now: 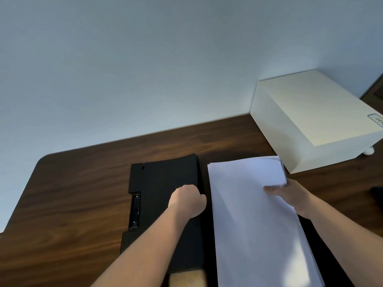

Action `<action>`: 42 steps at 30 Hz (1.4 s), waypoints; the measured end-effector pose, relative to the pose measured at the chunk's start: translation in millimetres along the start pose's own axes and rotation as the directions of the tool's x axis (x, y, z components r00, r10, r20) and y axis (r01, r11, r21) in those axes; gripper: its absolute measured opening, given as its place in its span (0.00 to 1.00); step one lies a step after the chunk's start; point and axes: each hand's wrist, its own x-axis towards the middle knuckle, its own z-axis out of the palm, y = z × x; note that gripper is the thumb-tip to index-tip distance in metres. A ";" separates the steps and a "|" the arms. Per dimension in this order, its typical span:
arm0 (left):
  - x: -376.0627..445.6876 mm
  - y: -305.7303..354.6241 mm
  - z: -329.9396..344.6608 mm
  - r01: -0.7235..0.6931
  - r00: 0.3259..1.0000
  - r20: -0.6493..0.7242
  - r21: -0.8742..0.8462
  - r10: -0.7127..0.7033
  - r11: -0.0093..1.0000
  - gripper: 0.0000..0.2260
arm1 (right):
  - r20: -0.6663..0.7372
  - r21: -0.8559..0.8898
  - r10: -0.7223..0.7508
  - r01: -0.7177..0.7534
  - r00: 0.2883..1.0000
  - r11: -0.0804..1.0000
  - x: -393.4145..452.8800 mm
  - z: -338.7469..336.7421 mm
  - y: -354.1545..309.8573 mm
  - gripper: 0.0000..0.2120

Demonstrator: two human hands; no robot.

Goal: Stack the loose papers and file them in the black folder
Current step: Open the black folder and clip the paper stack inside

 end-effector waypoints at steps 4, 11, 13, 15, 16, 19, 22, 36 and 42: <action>-6.2 -1.7 -22.8 -0.068 0.998 0.012 0.035 0.068 0.997 0.09 | 0.033 -0.040 0.038 -0.036 0.999 0.999 -4.1 4.7 -7.3 0.21; -30.1 -14.9 -67.7 -0.171 0.980 -0.091 0.068 0.177 0.983 0.18 | 0.129 -0.009 0.012 -0.011 0.992 1.000 -29.3 22.2 -43.7 0.18; -38.9 -24.9 -88.5 -0.154 0.976 -0.145 0.066 0.162 0.986 0.16 | 0.161 0.015 0.001 -0.003 0.987 1.000 -34.9 27.8 -52.8 0.17; -53.5 -43.5 -113.5 -0.145 0.958 -0.241 0.050 0.153 0.988 0.16 | 0.191 0.015 -0.007 0.004 0.982 1.000 -41.2 38.7 -63.5 0.15; -60.7 -54.9 -125.6 -0.130 0.952 -0.277 0.024 0.131 0.991 0.16 | 0.202 0.018 -0.013 0.010 0.979 1.000 -43.9 45.6 -67.8 0.14; -75.8 -93.2 -154.9 -0.066 0.947 -0.319 -0.070 0.041 0.995 0.15 | 0.243 0.041 -0.041 0.032 0.969 0.999 -43.9 72.8 -80.3 0.13; -81.4 -126.7 -168.9 -0.030 0.945 -0.326 -0.117 -0.010 0.993 0.16 | 0.264 0.032 -0.054 0.047 0.963 0.998 -38.5 108.3 -89.5 0.12; -55.3 -291.4 -133.7 0.347 0.824 -0.408 -0.187 -0.394 0.919 0.31 | 0.123 -0.168 -0.068 0.089 0.990 0.982 -1.2 211.7 -90.3 0.21; -23.9 -282.4 -109.0 0.321 0.902 -0.326 0.066 -0.283 0.945 0.24 | 0.068 -0.205 -0.060 0.073 0.996 0.976 13.3 211.9 -95.1 0.22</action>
